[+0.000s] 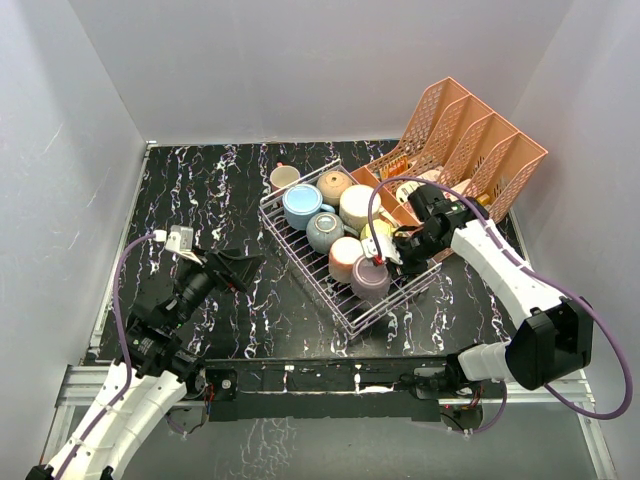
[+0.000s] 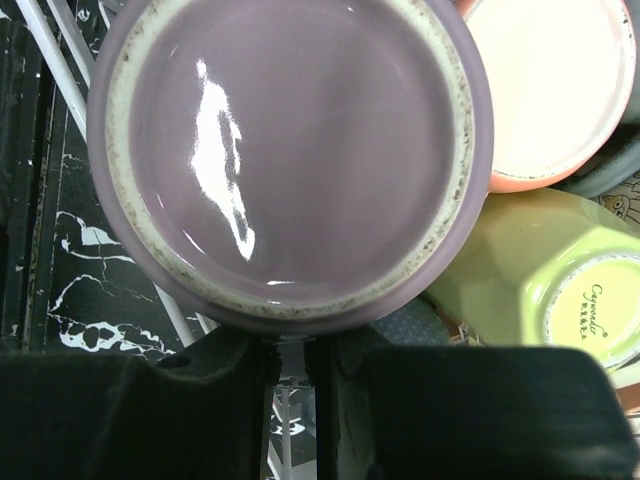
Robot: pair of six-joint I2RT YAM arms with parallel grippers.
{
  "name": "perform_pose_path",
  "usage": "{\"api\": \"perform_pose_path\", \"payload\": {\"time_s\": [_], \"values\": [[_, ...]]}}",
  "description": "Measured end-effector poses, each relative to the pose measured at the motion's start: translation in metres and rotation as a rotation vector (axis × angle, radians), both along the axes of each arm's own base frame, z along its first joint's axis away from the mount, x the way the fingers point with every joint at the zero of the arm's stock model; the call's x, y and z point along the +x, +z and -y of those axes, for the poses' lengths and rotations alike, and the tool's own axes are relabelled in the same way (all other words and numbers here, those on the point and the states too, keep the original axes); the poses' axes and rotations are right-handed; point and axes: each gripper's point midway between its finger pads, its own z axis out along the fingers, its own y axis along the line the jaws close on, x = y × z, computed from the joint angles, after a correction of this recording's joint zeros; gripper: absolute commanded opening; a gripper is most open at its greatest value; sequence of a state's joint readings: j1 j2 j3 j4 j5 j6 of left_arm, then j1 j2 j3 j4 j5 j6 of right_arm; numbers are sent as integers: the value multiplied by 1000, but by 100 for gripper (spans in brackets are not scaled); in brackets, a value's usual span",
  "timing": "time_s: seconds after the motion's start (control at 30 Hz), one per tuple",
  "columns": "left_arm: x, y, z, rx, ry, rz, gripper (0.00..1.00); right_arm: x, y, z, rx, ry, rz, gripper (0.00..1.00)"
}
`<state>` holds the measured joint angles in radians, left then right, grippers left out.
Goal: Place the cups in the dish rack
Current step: Turn the cup upside down in the dish rack.
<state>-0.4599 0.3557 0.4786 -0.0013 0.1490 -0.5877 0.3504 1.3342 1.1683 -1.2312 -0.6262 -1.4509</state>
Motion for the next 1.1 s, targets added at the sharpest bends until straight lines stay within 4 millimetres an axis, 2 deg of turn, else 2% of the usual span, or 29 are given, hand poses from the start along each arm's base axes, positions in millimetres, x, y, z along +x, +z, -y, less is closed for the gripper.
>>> {"api": "perform_pose_path", "payload": {"time_s": [0.33, 0.77, 1.1], "values": [[0, -3, 0, -5, 0, -8, 90, -2, -19, 12, -54, -14, -12, 8], [2, -4, 2, -13, -1, -14, 90, 14, -36, 20, -97, -78, 21, 12], [3, -5, 3, -17, -2, -17, 90, 21, -41, 19, -94, -83, 53, 33]]}}
